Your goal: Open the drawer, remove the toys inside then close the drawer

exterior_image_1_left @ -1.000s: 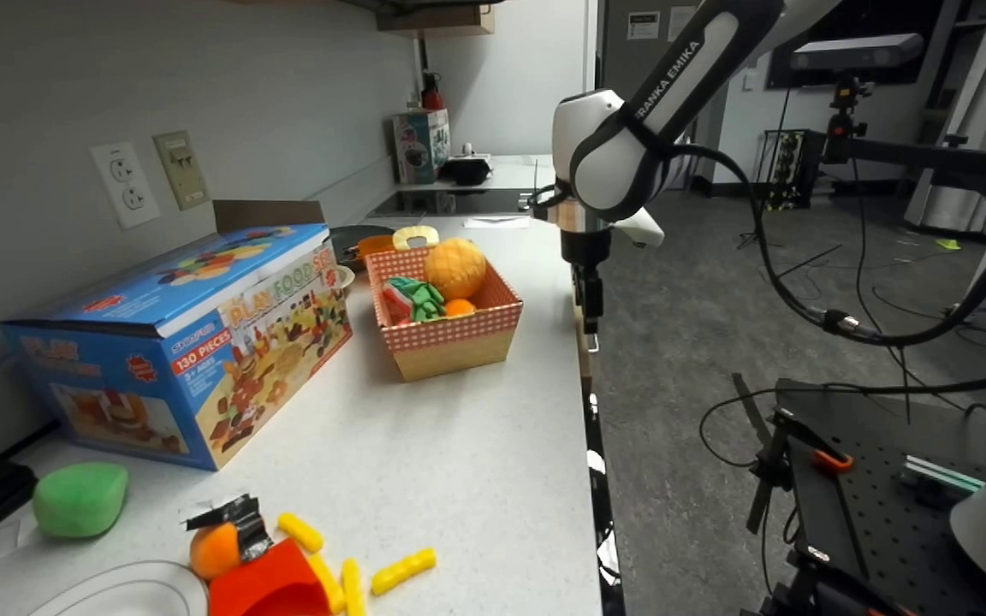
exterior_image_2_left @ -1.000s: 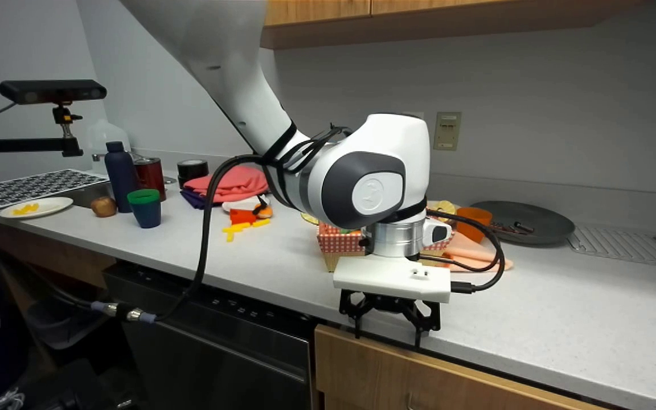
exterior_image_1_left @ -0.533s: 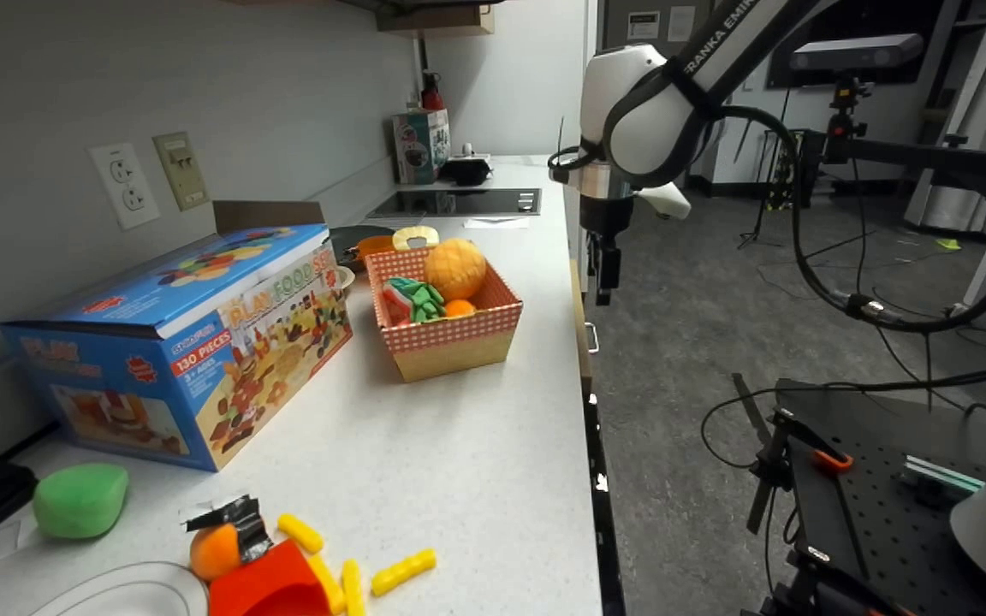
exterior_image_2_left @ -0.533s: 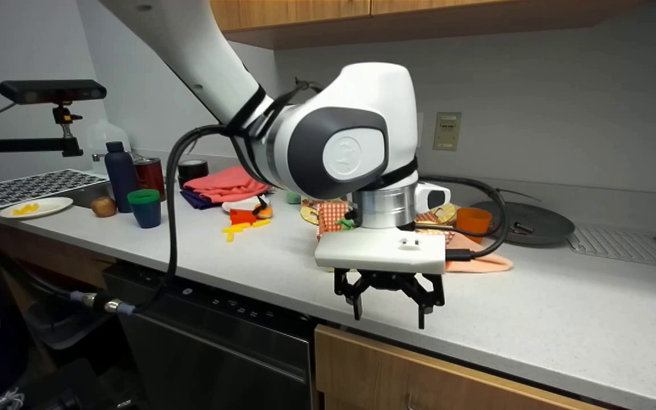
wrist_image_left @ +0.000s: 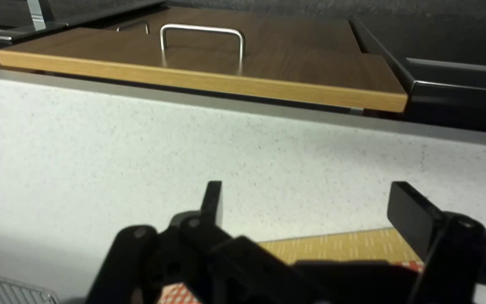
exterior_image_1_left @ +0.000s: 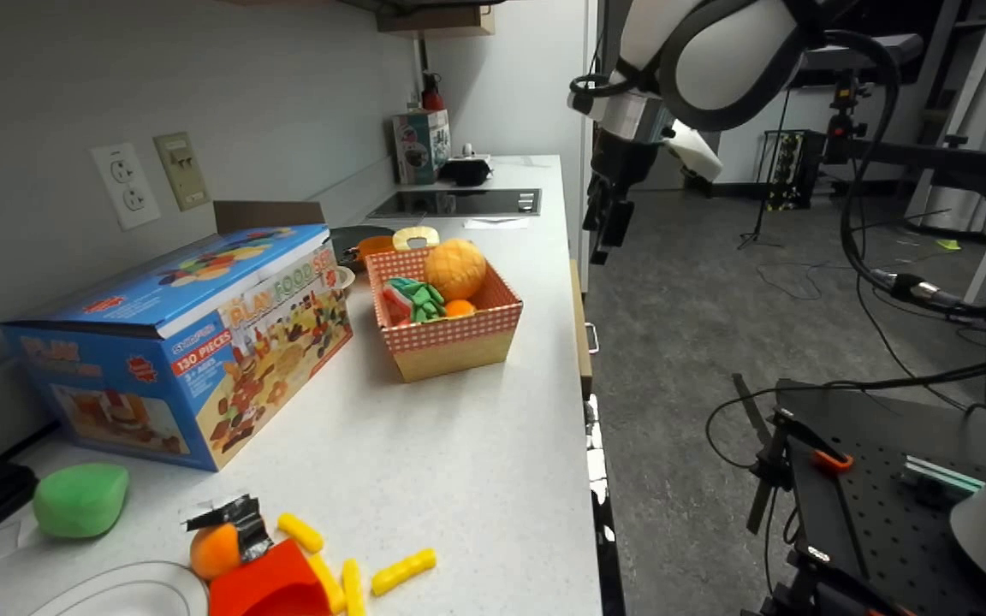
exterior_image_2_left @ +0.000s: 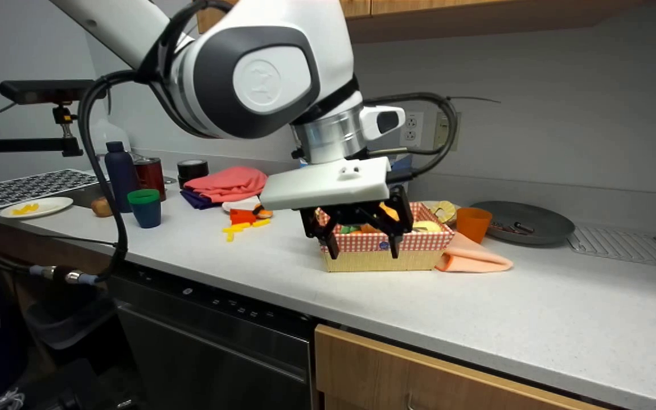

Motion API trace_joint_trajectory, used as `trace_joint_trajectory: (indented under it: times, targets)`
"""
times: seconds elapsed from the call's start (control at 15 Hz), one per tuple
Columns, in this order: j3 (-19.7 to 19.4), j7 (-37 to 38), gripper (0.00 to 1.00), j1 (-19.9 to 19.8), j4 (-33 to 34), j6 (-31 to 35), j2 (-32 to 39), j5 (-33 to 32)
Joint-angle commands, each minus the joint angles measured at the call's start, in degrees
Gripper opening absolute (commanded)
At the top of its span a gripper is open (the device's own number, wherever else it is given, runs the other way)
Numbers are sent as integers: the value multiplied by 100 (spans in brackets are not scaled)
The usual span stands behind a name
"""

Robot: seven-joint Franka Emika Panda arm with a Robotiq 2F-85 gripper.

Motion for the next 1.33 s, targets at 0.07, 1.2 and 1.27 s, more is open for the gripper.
trace_joint_trajectory:
  times: [0.07,1.2,1.27]
  targets:
    - [-78,444,100,374,-720,356,-1029,-227]
    - [-95,1149,100,446,-1630,918,-1943,-640]
    - [-95,1149,100,446,-1630,918,-1943,-640]
